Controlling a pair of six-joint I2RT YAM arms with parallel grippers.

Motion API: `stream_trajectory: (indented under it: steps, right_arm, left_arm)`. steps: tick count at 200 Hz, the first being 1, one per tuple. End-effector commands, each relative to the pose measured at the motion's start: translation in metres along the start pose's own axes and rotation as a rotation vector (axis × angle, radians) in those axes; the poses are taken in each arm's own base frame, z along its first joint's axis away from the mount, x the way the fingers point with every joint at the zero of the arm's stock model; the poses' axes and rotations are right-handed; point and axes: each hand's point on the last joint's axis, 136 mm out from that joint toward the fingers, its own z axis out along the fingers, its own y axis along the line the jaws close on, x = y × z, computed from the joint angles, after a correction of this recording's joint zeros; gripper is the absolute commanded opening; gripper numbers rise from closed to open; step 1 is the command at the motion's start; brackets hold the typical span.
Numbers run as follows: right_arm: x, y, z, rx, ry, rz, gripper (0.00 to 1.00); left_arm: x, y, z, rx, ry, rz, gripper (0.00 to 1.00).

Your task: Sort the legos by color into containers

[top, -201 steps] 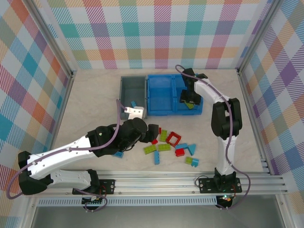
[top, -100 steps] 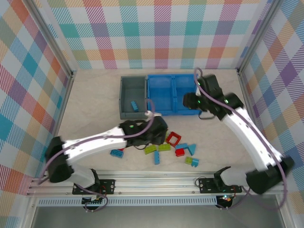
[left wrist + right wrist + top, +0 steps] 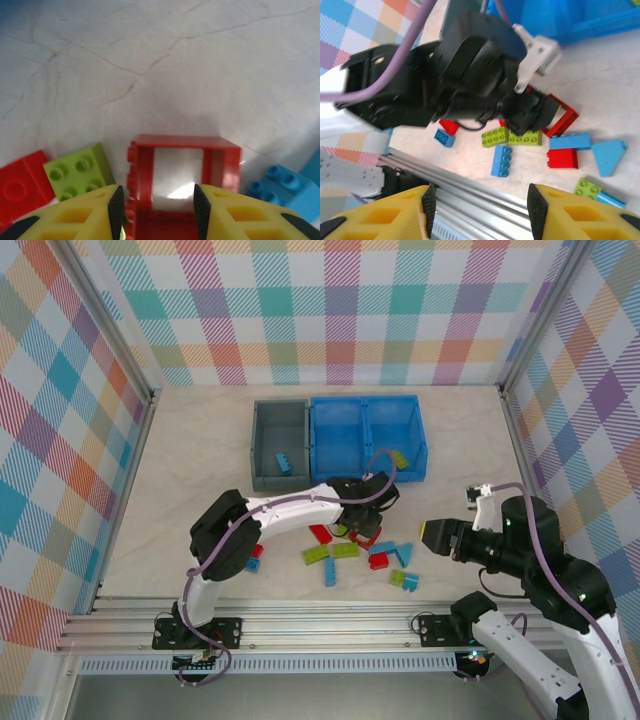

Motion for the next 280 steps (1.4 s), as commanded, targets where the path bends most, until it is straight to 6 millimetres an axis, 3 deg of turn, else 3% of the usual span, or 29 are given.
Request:
stream_trajectory:
  steps: [1,51,106,168,199,280]
  right_arm:
    - [0.010,0.007,-0.004,-0.044,0.041,0.043,0.55]
    - [0.007,0.003,-0.002,-0.014,0.040,0.053,0.55]
    - [0.006,-0.003,0.004,0.017,0.047,0.053,0.55]
    - [0.004,-0.005,0.013,0.023,0.059,0.052,0.54]
    - [0.005,-0.006,0.012,0.029,0.057,0.055,0.54]
    - [0.007,-0.008,0.012,0.036,0.058,0.061,0.54]
  left_arm:
    - [-0.010,0.004,0.002,0.013,0.023,0.029,0.39]
    - [-0.005,0.008,0.018,-0.010,0.066,0.043,0.33]
    - [0.004,0.009,0.021,-0.004,0.087,0.021,0.31]
    - [-0.013,0.008,-0.016,0.021,-0.015,-0.017,0.36]
    - [-0.007,0.007,-0.021,0.026,-0.006,-0.023,0.37]
    - [0.013,0.008,0.015,-0.001,0.093,0.001,0.31]
